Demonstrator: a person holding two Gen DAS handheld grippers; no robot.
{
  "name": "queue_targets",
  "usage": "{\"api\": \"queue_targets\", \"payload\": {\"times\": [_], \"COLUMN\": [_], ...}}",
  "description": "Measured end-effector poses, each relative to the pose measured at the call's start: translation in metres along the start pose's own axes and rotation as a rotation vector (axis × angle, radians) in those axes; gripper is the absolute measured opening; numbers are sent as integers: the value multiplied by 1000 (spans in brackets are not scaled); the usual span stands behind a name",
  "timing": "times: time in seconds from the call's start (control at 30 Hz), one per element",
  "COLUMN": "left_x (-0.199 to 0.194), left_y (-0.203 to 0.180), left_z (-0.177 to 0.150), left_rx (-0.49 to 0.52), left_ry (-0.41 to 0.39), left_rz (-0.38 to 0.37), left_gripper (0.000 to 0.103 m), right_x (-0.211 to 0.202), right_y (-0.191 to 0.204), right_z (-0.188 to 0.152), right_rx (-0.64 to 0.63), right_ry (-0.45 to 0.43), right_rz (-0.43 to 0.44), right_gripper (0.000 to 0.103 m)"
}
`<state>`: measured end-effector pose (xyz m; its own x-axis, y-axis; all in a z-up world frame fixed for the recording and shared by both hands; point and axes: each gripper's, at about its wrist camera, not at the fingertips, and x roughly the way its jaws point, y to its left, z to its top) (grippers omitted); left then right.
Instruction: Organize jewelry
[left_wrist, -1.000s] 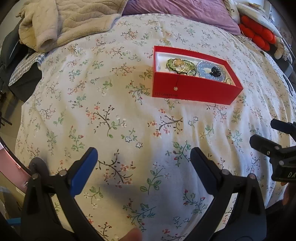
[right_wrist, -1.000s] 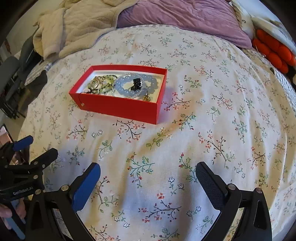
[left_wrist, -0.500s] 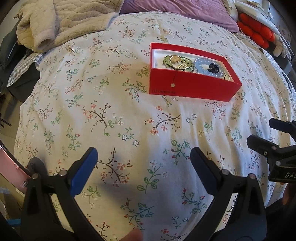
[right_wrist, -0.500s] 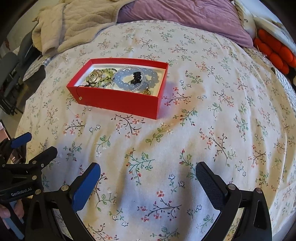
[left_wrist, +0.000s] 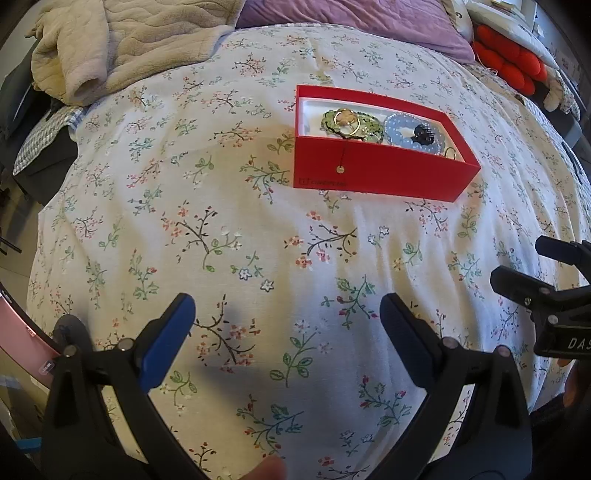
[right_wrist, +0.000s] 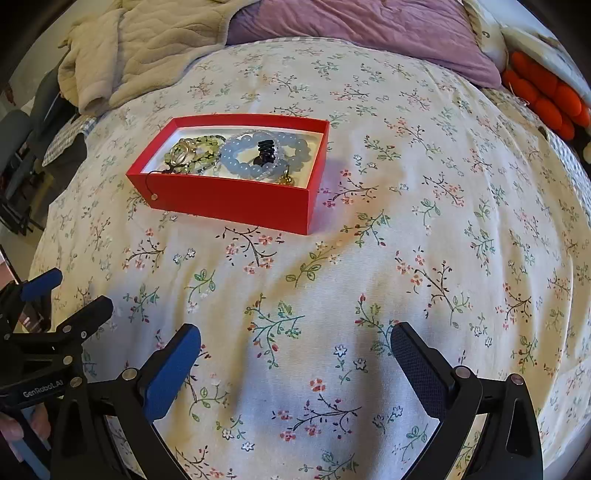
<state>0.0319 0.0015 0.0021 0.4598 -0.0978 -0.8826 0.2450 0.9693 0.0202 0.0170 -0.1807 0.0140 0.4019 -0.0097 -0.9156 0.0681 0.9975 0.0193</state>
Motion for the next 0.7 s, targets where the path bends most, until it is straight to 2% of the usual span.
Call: {"api": "queue_targets", "payload": {"times": [0.7], "left_x": [0], "left_y": [-1], "left_z": [0], "left_rx": [0], "left_ry": [0], "left_rz": [-2], "left_gripper": [100], "right_x": [-1], "right_y": [-1], "right_z": [0], "right_rx": [9], "right_ry": [-4], "right_rz": [-1], "right_gripper": [103]}}
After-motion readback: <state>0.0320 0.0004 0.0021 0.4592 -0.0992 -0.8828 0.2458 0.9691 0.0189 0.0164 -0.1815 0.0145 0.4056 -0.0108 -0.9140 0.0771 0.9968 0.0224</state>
